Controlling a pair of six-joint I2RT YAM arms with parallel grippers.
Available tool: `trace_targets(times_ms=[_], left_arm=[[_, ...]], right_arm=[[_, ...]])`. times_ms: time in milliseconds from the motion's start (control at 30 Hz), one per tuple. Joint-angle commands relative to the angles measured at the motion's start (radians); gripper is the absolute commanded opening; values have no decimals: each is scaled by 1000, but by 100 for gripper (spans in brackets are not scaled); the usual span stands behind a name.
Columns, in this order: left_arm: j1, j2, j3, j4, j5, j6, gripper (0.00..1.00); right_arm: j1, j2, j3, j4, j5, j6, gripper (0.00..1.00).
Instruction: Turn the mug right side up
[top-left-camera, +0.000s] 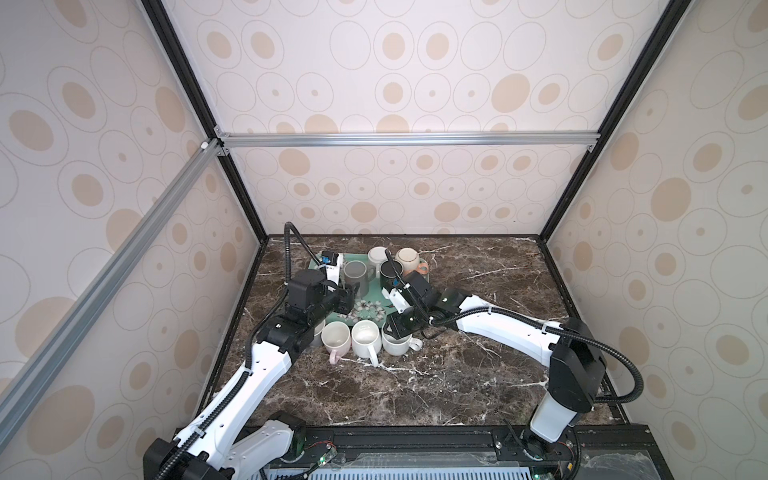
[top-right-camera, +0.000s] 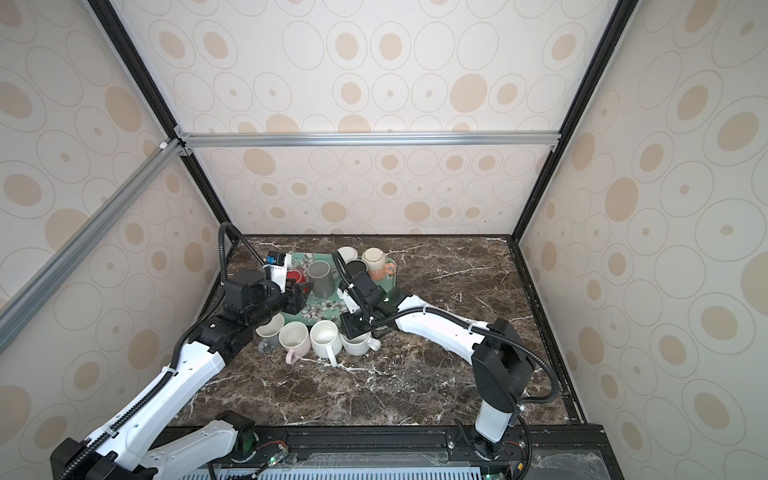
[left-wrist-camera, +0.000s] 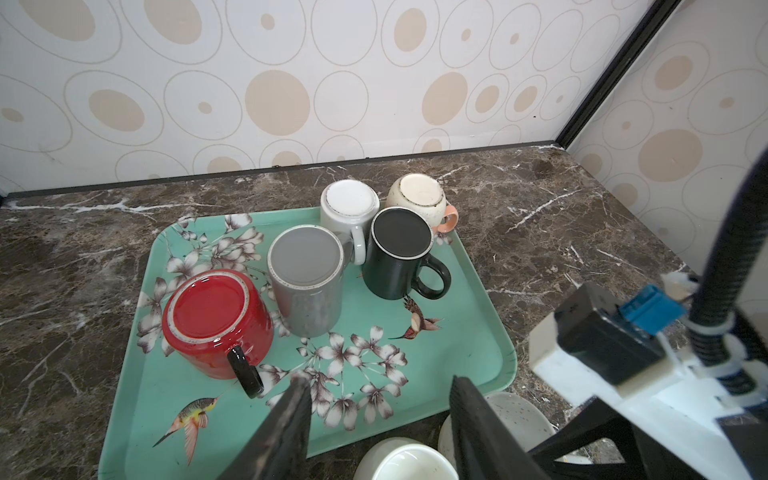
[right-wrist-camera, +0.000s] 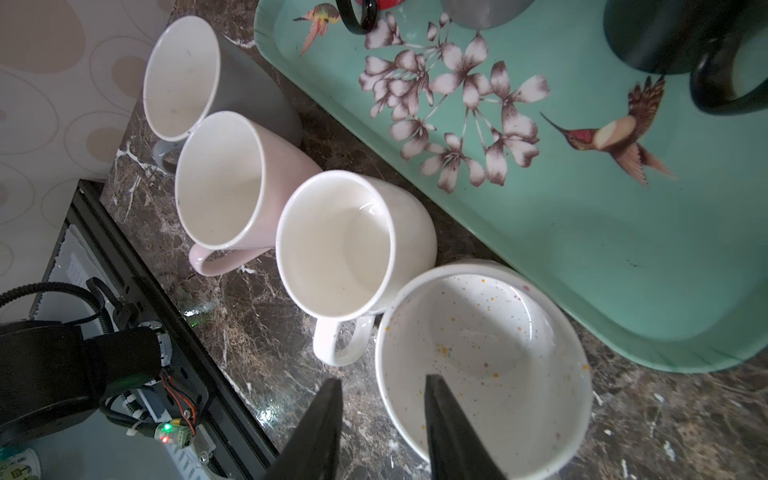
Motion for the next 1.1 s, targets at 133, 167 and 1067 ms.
trace_targets(times_ms=[133, 167, 1067], left_arm=[[8, 39, 58, -2, -23, -25, 56], [7, 51, 69, -8, -35, -30, 57], [196, 474, 137, -117, -135, -162, 66]], right_arm=[[3, -113, 4, -28, 74, -29, 39], [3, -127, 0, -26, 91, -32, 39], [-129, -220, -137, 15, 116, -57, 43]])
